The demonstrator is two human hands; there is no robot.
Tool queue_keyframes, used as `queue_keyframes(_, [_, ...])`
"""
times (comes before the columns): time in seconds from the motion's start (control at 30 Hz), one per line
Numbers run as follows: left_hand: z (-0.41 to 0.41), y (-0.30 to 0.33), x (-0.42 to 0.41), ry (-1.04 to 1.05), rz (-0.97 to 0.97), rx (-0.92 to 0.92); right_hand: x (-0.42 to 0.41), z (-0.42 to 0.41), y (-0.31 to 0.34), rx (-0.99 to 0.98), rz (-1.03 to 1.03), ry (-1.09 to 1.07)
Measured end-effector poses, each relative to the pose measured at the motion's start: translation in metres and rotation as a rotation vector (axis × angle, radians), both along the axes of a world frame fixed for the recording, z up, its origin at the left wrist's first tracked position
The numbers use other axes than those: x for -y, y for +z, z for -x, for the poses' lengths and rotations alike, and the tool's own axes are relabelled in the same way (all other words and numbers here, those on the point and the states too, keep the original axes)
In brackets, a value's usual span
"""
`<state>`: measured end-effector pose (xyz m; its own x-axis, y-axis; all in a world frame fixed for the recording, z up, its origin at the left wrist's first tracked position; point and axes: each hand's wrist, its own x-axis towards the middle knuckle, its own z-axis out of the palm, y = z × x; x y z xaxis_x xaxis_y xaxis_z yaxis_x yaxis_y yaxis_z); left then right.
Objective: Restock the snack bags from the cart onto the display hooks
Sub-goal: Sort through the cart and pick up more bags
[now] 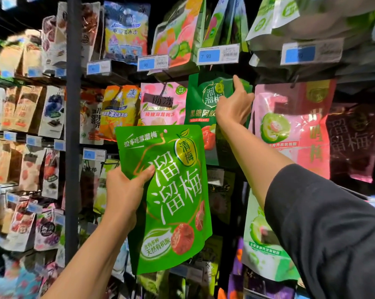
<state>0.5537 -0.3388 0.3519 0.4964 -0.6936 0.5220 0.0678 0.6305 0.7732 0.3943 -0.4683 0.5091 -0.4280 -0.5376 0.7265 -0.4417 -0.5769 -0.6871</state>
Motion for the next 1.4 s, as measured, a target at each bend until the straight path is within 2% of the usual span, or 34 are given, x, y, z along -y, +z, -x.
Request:
queue_keyframes(0.07, [0.000,-0.001,0.002,0.001,0.000,0.001,0.002,0.005,-0.002,-0.069,-0.027,0.009])
queue_keyframes(0.27, [0.003,-0.001,0.011,-0.019,-0.009,0.012,0.014,0.012,-0.003,-0.084,-0.090,-0.005])
queue_keyframes(0.37, [0.005,-0.001,0.015,-0.036,-0.015,0.015,0.025,0.015,-0.001,-0.077,-0.160,-0.114])
queue_keyframes(0.5, [0.007,-0.003,0.018,-0.037,-0.026,0.007,0.035,0.018,-0.011,-0.429,-0.255,-0.403])
queue_keyframes(0.63, [0.009,-0.009,0.018,-0.041,-0.044,-0.001,0.031,0.014,-0.026,-0.610,-0.105,-0.488])
queue_keyframes(0.77, [0.008,-0.018,0.014,-0.038,-0.053,-0.002,0.031,0.007,-0.060,-0.907,-0.033,-0.485])
queue_keyframes(0.93, [0.006,-0.026,0.008,-0.046,-0.073,-0.003,0.050,0.023,-0.057,-0.956,-0.258,-0.393])
queue_keyframes(1.03, [0.003,-0.028,0.003,-0.036,-0.085,0.007,0.055,0.028,-0.056,-1.007,-0.315,-0.364])
queue_keyframes(1.1, [0.001,-0.031,-0.001,-0.040,-0.091,0.018,0.049,0.030,-0.057,-0.985,-0.300,-0.330])
queue_keyframes(1.17, [-0.001,-0.032,-0.006,-0.058,-0.090,0.035,0.038,0.031,-0.059,-0.884,-0.198,-0.301])
queue_keyframes(1.3, [0.006,-0.033,-0.015,-0.136,-0.080,0.041,-0.014,0.034,-0.070,-0.331,0.079,0.068])
queue_keyframes(1.4, [0.020,-0.037,-0.019,-0.221,-0.102,0.031,-0.065,0.045,-0.084,-0.051,-0.159,0.521])
